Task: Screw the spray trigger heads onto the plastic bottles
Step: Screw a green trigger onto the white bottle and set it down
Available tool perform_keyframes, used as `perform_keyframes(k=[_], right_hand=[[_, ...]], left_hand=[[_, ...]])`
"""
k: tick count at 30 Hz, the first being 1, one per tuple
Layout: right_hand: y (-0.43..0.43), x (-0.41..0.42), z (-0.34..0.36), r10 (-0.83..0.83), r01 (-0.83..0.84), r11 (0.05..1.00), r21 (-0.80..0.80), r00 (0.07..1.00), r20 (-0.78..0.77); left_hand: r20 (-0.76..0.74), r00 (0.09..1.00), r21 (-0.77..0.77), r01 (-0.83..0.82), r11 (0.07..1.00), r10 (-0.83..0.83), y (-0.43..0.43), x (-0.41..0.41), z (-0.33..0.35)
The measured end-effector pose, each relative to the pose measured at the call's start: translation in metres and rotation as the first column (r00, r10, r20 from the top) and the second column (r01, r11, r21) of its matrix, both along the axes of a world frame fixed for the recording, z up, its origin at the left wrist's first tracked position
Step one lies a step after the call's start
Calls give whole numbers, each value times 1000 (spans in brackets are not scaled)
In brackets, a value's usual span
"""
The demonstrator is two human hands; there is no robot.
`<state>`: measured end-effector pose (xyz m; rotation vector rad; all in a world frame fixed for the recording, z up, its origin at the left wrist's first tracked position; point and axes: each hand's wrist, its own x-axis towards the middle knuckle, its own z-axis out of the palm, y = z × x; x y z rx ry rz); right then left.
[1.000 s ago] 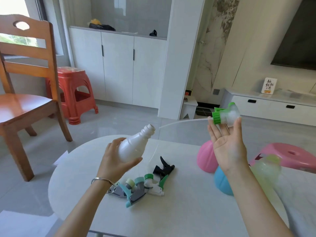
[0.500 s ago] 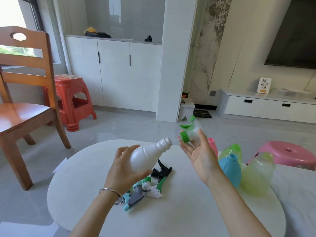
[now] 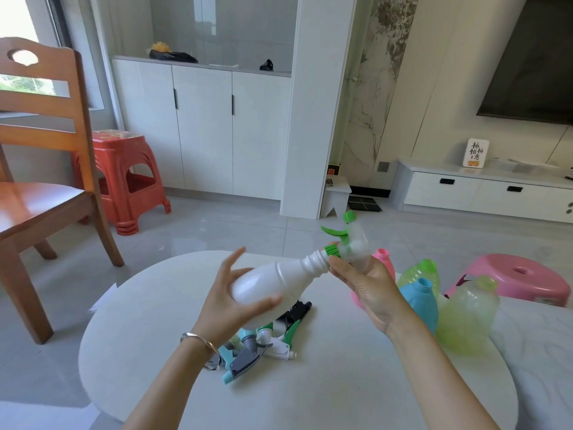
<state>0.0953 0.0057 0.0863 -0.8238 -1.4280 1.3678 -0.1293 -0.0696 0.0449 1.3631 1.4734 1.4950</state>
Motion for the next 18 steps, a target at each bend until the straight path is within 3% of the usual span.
perform_keyframes(k=[3, 8, 11, 15, 18], right_hand=[[-1, 2, -1, 2, -4, 999, 32, 999, 51], [-8, -3, -4, -50, 48, 998, 39, 998, 38], [-9, -3, -1, -103, 103, 994, 41, 995, -5], [-9, -4, -5, -127, 127, 992, -3, 985, -118], [-10, -6, -6, -106, 107, 994, 3, 984, -142]], left_hand=[[321, 944, -43, -64, 997, 75, 4, -1, -1], [567, 824, -218, 171, 961, -18, 2, 0, 2], [536, 844, -267, 203, 942, -30, 4, 0, -1], [492, 846, -115, 299, 947, -207, 6, -3, 2], [507, 827, -148, 361, 921, -243, 5, -7, -1]])
